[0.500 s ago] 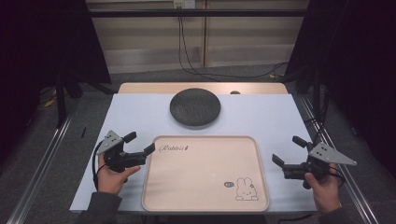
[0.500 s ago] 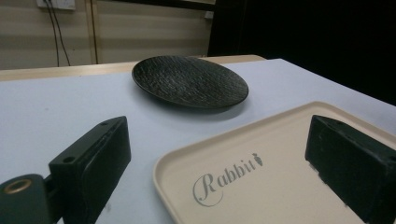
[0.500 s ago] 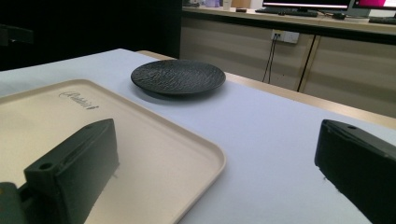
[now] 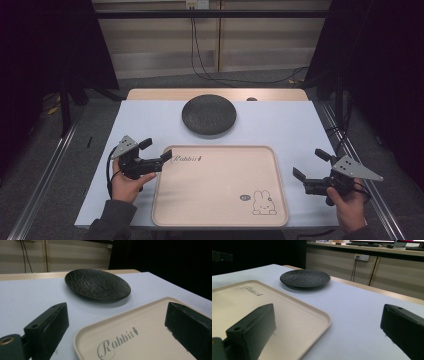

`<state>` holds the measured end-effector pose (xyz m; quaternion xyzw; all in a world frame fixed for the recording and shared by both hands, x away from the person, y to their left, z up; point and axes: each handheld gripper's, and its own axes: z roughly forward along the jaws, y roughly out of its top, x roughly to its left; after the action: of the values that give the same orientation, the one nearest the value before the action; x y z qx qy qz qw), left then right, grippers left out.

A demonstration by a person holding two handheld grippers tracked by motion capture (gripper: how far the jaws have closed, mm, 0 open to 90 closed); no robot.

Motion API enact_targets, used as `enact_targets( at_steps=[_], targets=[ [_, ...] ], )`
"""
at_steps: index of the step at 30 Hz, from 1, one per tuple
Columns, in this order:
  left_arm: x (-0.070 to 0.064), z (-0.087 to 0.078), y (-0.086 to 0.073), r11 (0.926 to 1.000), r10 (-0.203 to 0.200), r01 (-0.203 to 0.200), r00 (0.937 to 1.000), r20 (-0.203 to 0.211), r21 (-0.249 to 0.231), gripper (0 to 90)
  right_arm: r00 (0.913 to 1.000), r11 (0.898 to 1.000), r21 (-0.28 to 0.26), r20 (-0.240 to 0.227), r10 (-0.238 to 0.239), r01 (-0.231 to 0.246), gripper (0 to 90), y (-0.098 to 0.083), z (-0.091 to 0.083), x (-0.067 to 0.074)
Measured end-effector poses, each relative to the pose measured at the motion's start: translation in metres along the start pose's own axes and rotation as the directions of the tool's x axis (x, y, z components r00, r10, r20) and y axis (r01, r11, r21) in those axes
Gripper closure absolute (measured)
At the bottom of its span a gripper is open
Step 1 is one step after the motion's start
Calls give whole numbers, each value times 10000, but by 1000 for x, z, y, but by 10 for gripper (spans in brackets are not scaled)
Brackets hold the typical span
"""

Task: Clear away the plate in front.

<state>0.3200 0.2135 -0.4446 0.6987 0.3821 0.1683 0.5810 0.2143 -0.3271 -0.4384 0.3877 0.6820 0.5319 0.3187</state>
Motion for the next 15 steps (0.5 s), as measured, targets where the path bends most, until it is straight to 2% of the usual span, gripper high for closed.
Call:
enact_targets(
  at_steps=[5,9,10,12,14,15],
  targets=[
    [-1,7,6,9999,72,-71,9999,-97,121,51,10000,9998,202,20,21,-22,0,-3,2,1],
    [1,15,12,9999,-91,91,10000,1,46,55,10000,9998,179,-91,39,-37,0,-3,2,2],
    [2,17,14,9999,-51,51,10000,-41,154,56,10000,9999,161,-44,33,-32,0,-3,1,2],
    [2,21,16,9998,-204,204,9998,-77,44,56,10000,9997,222,43,61,-62,0,-3,-1,2],
    [5,24,17,9998,-121,120,9999,28,184,58,10000,9998,206,31,32,-33,0,-4,-3,2],
    [5,26,18,9997,-172,173,9998,-79,170,59,10000,9997,220,15,56,-56,0,-4,-3,3]
  ],
)
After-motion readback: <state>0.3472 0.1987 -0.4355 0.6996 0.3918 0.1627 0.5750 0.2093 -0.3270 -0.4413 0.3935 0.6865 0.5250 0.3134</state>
